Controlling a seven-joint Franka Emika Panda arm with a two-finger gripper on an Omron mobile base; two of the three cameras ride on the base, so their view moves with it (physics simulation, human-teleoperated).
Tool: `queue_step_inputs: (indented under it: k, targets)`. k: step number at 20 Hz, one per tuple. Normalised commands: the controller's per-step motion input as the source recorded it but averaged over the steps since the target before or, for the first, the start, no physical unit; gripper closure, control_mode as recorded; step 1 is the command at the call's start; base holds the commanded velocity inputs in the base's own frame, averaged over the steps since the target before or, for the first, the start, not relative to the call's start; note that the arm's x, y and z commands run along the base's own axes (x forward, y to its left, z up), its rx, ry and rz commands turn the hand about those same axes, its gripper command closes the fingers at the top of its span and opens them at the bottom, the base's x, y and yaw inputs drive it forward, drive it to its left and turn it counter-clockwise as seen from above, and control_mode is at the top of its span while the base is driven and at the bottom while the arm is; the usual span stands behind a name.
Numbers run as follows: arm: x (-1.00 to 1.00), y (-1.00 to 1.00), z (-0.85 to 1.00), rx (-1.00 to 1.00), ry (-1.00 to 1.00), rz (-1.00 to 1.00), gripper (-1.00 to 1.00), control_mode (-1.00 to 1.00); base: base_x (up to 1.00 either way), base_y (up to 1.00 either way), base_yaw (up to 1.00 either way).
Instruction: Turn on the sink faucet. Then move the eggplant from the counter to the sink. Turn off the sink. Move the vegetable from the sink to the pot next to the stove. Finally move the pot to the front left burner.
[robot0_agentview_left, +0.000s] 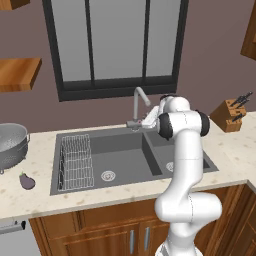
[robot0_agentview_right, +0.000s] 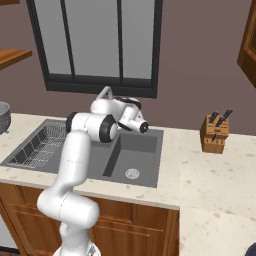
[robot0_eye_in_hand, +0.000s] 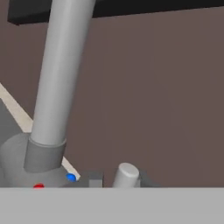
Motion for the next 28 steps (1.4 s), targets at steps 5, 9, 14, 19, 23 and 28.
queue_step_inputs:
  k: [5, 9, 14, 19, 23, 28]
  targets:
    - [0.29, -0.18, -0.07, 0.00, 0.04, -0.15, 1.00, -1.00, 0.00, 0.00, 0.00]
    - [0.39, -0.39, -0.15, 0.00, 0.06, -0.09, 1.00, -1.00, 0.00, 0.00, 0.00]
    - [0.43, -0.49, -0.26, 0.00, 0.04, -0.04, 1.00, -1.00, 0.00, 0.00, 0.00]
    - [0.37, -0.49, -0.36, 0.00, 0.03, -0.01, 1.00, -1.00, 0.00, 0.00, 0.00]
    - [0.26, -0.57, -0.43, 0.00, 0.01, 0.00, 1.00, -1.00, 0.00, 0.00, 0.00]
    - [0.33, -0.57, -0.42, 0.00, 0.01, -0.01, 1.00, -1.00, 0.00, 0.00, 0.00]
